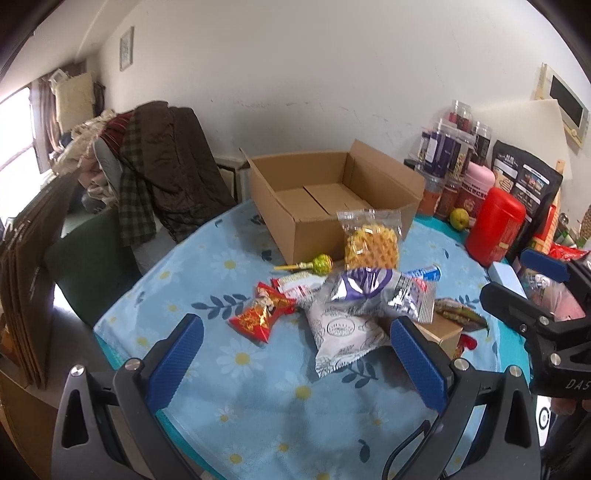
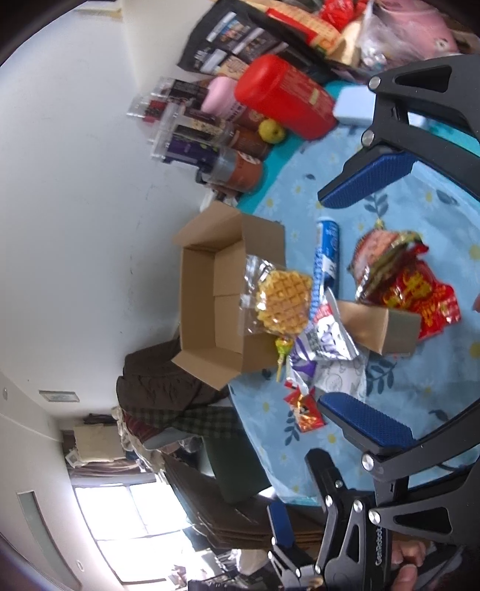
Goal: Organize snacks
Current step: 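Grasp the white printed pastry bag with the left tool while the right tool grasps the gold box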
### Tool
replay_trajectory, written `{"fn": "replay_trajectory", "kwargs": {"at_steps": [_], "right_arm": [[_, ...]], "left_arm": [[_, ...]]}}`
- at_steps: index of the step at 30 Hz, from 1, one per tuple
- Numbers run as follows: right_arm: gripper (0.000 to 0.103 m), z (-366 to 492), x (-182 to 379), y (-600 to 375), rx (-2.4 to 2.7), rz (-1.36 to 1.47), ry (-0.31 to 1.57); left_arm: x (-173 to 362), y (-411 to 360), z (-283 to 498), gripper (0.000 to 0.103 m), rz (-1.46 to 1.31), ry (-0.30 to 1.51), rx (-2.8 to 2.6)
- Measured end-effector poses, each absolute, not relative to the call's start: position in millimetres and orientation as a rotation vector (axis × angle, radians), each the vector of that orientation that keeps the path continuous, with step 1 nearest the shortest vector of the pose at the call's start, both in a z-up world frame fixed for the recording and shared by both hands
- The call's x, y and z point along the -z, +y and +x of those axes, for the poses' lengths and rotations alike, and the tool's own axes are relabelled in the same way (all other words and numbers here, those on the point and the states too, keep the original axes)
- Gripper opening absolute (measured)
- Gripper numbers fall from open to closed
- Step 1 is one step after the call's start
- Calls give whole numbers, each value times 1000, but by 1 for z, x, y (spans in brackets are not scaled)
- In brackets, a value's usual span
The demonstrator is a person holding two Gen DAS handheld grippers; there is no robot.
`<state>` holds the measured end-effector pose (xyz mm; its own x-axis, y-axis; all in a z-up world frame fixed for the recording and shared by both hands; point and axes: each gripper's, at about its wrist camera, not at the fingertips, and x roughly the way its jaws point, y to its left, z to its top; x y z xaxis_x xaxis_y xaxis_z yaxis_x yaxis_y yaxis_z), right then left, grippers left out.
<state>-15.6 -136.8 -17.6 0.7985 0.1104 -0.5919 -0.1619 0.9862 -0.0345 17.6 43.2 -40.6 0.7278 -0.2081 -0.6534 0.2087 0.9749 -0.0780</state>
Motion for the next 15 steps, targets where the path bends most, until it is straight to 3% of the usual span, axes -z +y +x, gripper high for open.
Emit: {"fn": "replay_trajectory", "kwargs": {"at_steps": [2, 6, 11, 15], "right_arm": [[85, -15, 26, -134, -149, -66, 657], [73, -13, 44, -130, -172, -42, 707], [68, -6, 64, -124, -194, -24, 759], [55, 3, 79, -124, -190, -12, 807]], "left_arm": [[45, 45, 18, 103, 2, 731, 242], [53, 49, 18, 103, 5, 747, 262], [63, 53, 22, 103, 5, 773, 267], [69, 58, 23, 103, 2, 789, 257]]}}
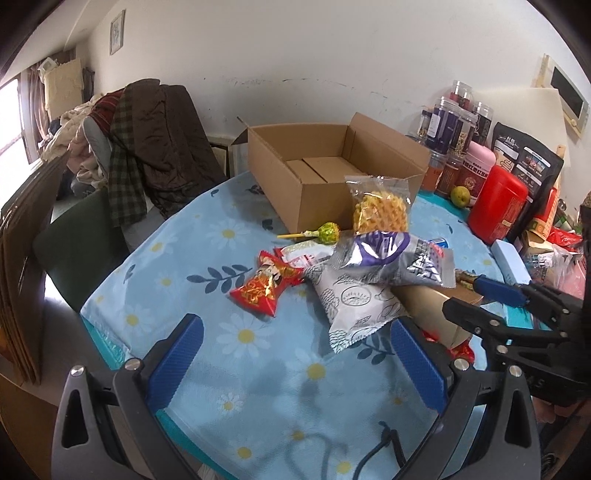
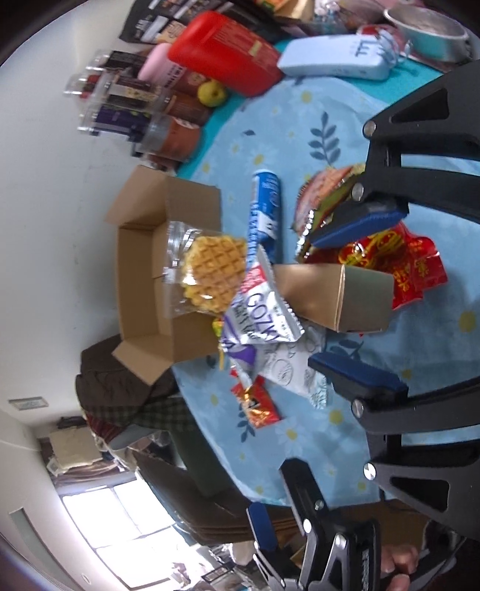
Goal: Organize snacks
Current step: 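Grasp the white printed pastry bag with the left tool while the right tool grasps the gold box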
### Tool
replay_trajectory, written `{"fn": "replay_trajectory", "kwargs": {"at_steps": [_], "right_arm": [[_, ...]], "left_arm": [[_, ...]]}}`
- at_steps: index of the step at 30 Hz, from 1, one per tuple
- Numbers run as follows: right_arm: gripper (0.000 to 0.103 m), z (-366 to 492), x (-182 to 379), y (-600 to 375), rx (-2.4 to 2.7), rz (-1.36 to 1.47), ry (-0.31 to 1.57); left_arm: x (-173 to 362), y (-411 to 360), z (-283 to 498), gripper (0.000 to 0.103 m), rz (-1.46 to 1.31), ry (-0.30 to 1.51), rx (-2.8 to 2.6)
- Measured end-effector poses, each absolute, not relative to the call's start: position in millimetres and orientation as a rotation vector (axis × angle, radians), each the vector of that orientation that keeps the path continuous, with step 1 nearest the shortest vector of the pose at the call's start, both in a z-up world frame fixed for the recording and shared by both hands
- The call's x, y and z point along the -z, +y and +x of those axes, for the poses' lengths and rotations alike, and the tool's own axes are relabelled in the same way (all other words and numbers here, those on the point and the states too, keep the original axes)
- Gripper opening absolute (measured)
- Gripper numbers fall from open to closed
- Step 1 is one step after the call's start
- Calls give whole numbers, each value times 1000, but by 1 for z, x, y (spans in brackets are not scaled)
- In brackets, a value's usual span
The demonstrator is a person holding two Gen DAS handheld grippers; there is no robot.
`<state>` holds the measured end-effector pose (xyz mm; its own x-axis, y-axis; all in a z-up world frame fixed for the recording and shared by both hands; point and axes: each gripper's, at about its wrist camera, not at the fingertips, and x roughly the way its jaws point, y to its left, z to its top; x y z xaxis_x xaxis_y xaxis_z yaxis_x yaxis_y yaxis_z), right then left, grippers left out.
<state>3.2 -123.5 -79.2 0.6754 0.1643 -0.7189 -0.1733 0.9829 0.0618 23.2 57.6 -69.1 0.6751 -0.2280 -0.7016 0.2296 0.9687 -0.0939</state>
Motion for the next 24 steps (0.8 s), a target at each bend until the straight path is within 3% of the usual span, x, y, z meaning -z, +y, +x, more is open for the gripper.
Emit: {"fn": "replay_trajectory", "kwargs": {"at_steps": [4, 6, 10, 24], "right_arm": [[54, 12, 96, -125, -191, 15, 857], [42, 15, 100, -126, -189, 26, 859], [36, 9, 100, -135, -165, 64, 823], [36, -42, 101, -156, -147, 67, 843]], "left_arm": [[74, 61, 26, 103, -4, 802, 244], [76, 61, 27, 103, -12, 808, 248], [78, 56, 28, 103, -11, 811, 259], [93, 18, 45, 103, 11, 865, 345]]}}
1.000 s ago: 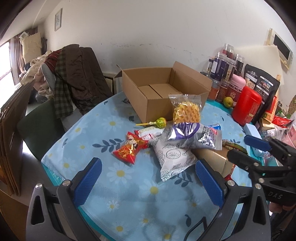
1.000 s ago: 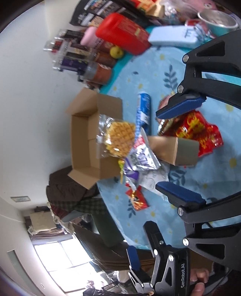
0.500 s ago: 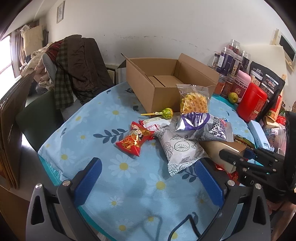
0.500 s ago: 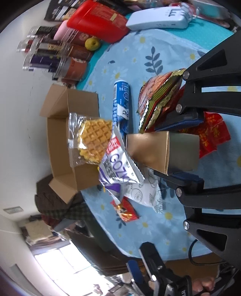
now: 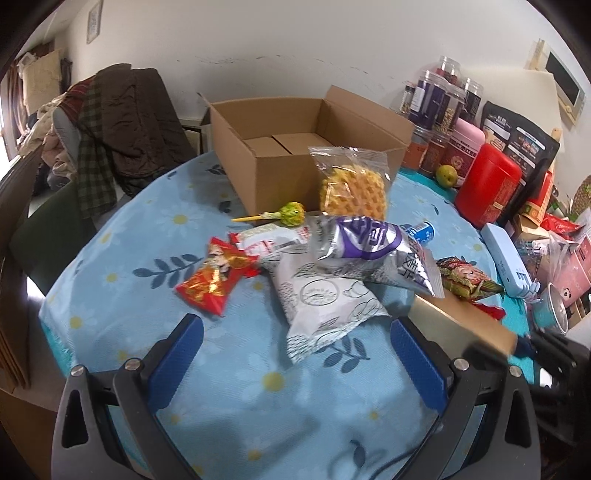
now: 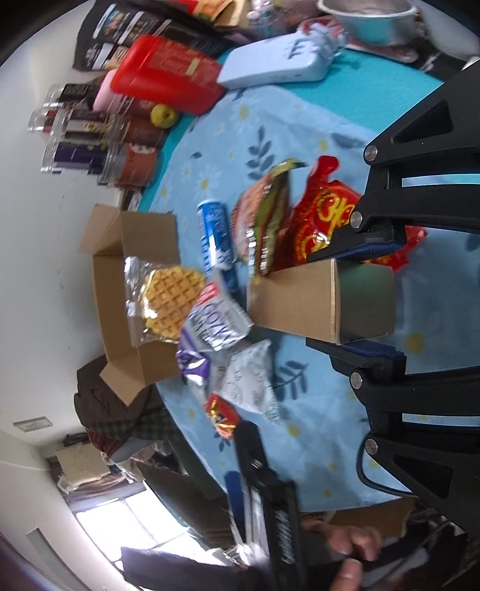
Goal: Organize snacks
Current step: 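Grasp the white printed pastry bag with the left tool while the right tool grasps the gold box, then lift the white bag with the left tool while the right tool carries the gold box toward the cardboard box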
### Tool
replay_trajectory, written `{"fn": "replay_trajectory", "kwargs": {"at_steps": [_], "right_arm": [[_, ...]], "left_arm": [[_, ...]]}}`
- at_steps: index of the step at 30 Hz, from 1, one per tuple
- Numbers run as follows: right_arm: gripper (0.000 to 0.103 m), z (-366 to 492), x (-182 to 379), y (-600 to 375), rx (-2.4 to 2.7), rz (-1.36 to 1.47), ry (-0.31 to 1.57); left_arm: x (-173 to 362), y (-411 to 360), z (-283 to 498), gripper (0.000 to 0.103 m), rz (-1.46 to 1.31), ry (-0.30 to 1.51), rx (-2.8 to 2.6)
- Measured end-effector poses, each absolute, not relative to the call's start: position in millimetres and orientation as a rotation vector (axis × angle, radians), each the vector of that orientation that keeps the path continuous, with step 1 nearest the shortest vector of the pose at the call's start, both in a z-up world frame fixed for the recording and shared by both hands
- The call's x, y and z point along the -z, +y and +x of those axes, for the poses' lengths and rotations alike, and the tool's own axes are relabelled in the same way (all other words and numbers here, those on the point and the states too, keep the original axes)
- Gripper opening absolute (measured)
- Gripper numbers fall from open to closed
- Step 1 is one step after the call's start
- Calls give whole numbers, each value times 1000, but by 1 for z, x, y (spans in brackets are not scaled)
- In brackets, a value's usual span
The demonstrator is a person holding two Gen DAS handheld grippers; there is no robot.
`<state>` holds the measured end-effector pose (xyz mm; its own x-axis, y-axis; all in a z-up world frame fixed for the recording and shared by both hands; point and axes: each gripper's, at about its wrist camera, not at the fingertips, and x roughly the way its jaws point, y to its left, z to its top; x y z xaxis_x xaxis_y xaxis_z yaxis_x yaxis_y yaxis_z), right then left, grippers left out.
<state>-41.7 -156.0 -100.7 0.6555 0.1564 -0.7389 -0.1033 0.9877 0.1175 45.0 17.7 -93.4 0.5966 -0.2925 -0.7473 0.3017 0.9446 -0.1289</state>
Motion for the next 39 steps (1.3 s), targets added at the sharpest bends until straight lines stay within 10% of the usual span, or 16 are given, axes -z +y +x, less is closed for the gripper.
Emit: {"fn": "replay_trajectory", "kwargs": {"at_steps": [15, 19, 25, 39], "right_arm": [[44, -32, 120, -162, -167, 75, 877], [44, -28, 119, -160, -167, 60, 865], [38, -30, 118, -157, -165, 49, 852], [37, -58, 112, -146, -159, 59, 853]], "left_arm": [[131, -20, 99, 103, 32, 984, 294], [139, -20, 102, 75, -34, 1016, 381], [137, -13, 88, 60, -20, 1009, 406], [131, 15, 33, 58, 3, 1077, 498]]}}
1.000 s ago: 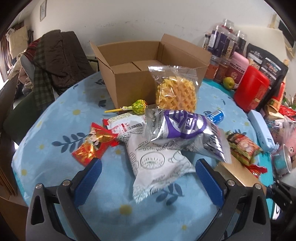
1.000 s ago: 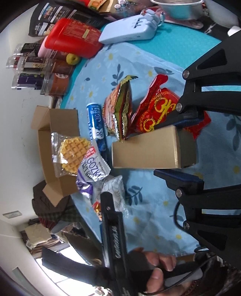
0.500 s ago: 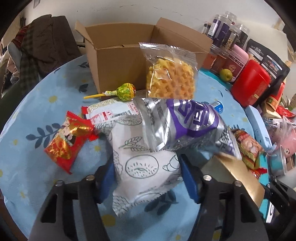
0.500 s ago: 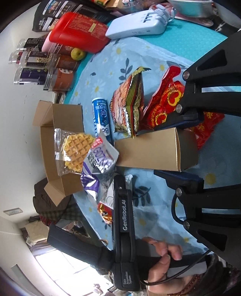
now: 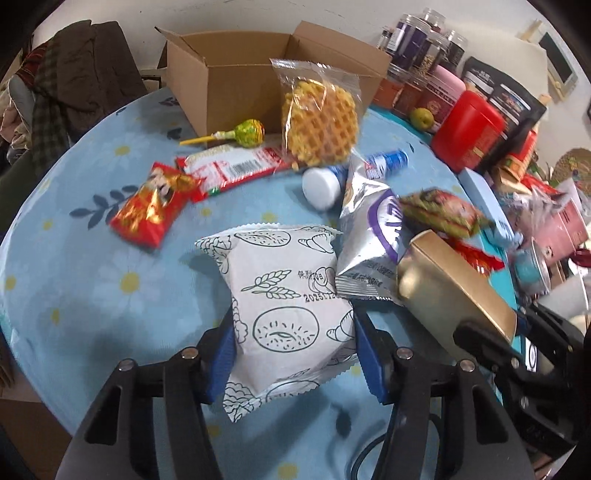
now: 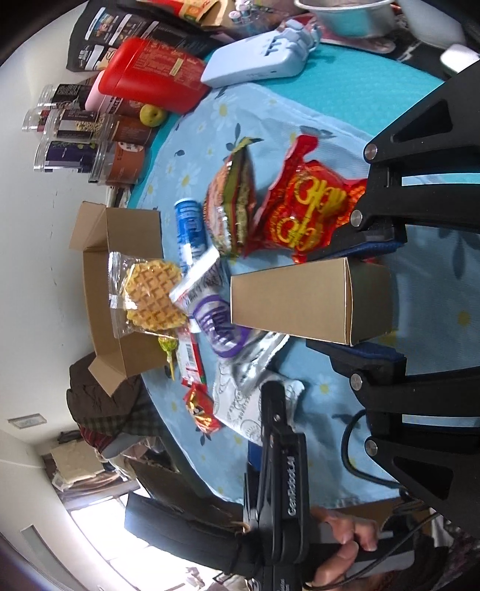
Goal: Organize snacks
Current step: 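Lift the white bag with the left tool while the right tool carries the gold box toward the cardboard box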
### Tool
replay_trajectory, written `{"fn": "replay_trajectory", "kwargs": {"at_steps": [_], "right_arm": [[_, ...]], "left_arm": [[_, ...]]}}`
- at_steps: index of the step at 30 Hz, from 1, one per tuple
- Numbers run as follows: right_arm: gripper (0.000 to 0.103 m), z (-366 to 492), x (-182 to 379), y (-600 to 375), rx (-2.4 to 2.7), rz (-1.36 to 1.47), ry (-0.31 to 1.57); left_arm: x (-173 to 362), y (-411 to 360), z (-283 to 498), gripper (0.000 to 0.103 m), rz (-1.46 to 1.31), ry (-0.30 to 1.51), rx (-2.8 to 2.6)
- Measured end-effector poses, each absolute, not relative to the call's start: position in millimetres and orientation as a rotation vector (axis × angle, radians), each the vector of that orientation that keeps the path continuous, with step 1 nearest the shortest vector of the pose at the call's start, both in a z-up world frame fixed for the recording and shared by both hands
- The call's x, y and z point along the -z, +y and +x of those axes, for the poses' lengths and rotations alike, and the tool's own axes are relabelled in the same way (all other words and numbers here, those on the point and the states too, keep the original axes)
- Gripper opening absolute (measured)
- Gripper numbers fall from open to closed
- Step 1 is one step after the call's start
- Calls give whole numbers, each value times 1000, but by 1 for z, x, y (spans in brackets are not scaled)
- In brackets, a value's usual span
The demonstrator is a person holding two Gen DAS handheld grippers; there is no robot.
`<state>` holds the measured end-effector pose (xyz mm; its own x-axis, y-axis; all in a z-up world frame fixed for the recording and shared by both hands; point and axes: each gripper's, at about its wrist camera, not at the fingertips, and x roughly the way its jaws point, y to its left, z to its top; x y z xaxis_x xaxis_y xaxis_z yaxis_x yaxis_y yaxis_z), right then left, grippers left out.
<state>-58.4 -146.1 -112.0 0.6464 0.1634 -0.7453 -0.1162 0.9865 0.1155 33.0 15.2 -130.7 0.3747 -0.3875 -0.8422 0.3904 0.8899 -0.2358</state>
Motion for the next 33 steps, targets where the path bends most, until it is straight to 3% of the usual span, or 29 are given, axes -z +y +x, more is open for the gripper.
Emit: {"fn": "replay_trajectory", "kwargs": {"at_steps": [9, 13, 17, 21, 24, 26, 33], "right_arm": [[38, -80, 121, -132, -200, 63, 916], [40, -75, 128, -129, -191, 49, 931], [58, -68, 128, -128, -166, 19, 918], [58, -61, 131, -127, -173, 20, 919], [58, -57, 136, -128, -176, 31, 931], [41, -55, 139, -129, -183, 42, 940], [37, -58, 135, -128, -186, 38, 914]], "left_arm": [[132, 23, 7, 58, 40, 1115, 507], [138, 18, 11, 67, 52, 1116, 489], [141, 3, 12, 79, 159, 1082, 437], [145, -3, 13, 80, 191, 1023, 398], [145, 3, 12, 73, 164, 992, 388], [143, 6, 11, 60, 161, 974, 378], [140, 25, 7, 57, 94, 969, 397]]}}
